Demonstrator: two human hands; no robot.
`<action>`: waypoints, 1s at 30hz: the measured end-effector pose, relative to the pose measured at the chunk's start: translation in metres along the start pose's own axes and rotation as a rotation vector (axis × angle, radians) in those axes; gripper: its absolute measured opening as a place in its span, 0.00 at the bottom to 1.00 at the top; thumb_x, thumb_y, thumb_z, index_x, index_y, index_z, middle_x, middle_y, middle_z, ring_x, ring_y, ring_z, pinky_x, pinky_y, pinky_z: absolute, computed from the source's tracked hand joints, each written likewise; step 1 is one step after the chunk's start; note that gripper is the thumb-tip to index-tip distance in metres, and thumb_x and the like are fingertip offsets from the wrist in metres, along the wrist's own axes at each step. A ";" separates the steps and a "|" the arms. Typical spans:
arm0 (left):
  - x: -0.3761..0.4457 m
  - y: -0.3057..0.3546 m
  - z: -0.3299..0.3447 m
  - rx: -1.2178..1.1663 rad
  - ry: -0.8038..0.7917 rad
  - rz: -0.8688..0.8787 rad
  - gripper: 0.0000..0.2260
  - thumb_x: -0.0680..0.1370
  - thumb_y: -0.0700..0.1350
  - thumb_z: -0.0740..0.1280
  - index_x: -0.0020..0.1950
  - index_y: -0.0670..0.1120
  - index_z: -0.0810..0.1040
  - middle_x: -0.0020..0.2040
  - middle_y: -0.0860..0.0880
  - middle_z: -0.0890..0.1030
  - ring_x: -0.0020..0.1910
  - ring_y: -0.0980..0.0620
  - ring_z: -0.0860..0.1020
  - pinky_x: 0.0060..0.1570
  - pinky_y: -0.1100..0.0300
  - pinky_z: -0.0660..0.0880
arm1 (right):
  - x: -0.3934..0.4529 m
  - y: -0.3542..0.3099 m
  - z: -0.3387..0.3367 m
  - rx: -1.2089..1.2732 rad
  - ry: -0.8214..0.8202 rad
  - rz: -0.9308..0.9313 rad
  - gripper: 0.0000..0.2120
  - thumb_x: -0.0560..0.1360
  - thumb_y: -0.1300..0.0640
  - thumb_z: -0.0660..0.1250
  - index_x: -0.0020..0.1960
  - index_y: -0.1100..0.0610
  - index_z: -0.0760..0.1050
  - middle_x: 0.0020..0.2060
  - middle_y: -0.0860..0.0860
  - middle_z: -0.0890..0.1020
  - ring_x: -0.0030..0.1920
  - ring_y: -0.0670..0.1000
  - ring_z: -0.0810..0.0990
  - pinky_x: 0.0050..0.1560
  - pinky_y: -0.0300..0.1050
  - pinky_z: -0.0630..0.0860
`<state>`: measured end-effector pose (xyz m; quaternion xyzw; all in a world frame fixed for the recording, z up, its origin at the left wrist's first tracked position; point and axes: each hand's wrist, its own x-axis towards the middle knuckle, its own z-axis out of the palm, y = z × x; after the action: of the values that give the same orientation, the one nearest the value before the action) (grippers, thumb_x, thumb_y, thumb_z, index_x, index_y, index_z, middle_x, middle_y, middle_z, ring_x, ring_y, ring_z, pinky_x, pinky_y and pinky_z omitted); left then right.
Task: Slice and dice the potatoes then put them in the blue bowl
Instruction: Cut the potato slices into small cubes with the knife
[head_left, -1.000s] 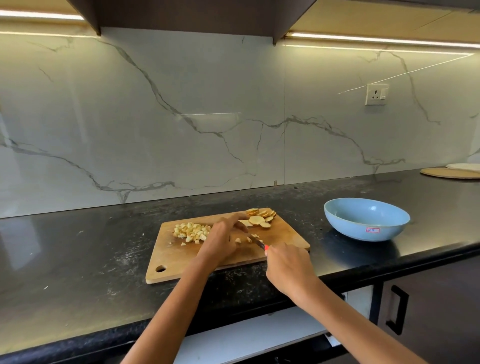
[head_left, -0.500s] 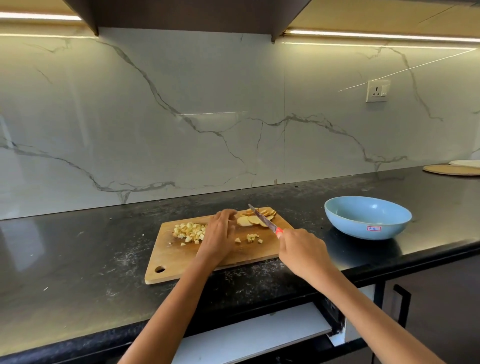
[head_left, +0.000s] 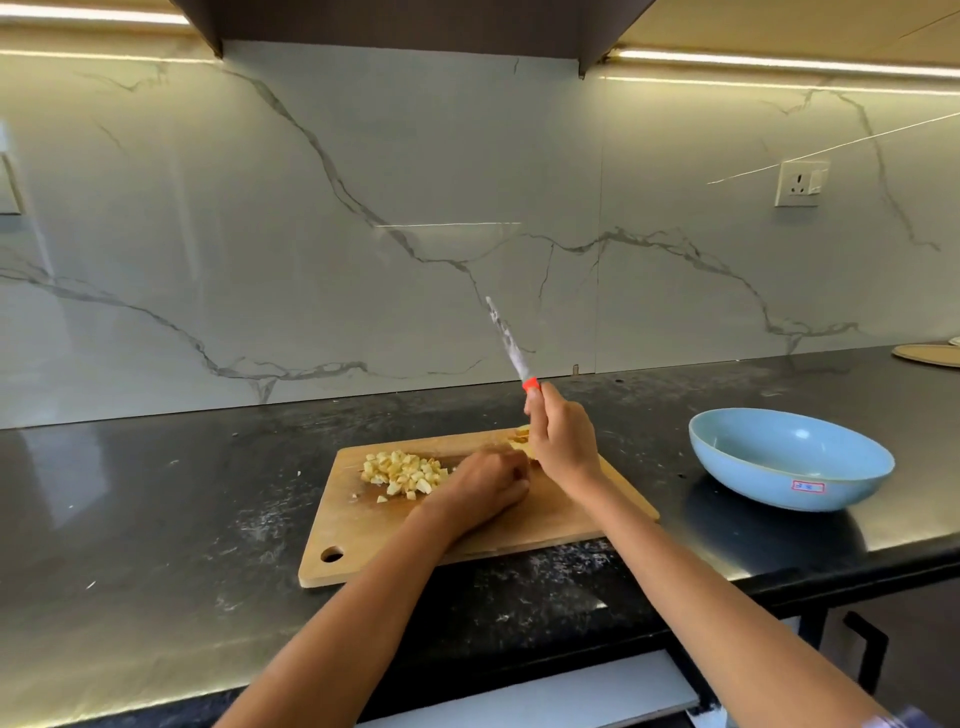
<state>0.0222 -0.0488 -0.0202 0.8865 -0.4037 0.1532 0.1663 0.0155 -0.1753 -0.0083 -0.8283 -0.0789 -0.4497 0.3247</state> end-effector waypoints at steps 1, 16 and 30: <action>-0.001 -0.009 -0.004 0.038 -0.006 -0.028 0.08 0.79 0.42 0.60 0.51 0.41 0.77 0.51 0.44 0.79 0.46 0.51 0.74 0.48 0.61 0.70 | 0.005 0.004 0.004 0.004 0.019 0.016 0.20 0.79 0.52 0.49 0.45 0.63 0.74 0.28 0.51 0.76 0.24 0.50 0.72 0.23 0.39 0.66; -0.015 -0.069 -0.034 0.119 0.298 -0.579 0.11 0.80 0.43 0.58 0.55 0.49 0.79 0.50 0.50 0.83 0.52 0.49 0.78 0.56 0.53 0.64 | 0.019 0.044 0.007 0.095 0.171 0.288 0.18 0.83 0.54 0.50 0.44 0.62 0.72 0.33 0.53 0.75 0.34 0.51 0.75 0.31 0.38 0.67; -0.006 -0.052 -0.029 0.344 0.388 -0.780 0.12 0.79 0.37 0.56 0.55 0.48 0.76 0.43 0.49 0.81 0.45 0.47 0.78 0.46 0.55 0.57 | 0.018 0.047 0.009 0.068 0.149 0.325 0.18 0.82 0.53 0.50 0.44 0.61 0.72 0.30 0.46 0.71 0.31 0.45 0.71 0.30 0.37 0.64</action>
<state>0.0547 -0.0003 -0.0054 0.9418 0.0293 0.3068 0.1343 0.0516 -0.2092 -0.0196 -0.7832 0.0651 -0.4484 0.4258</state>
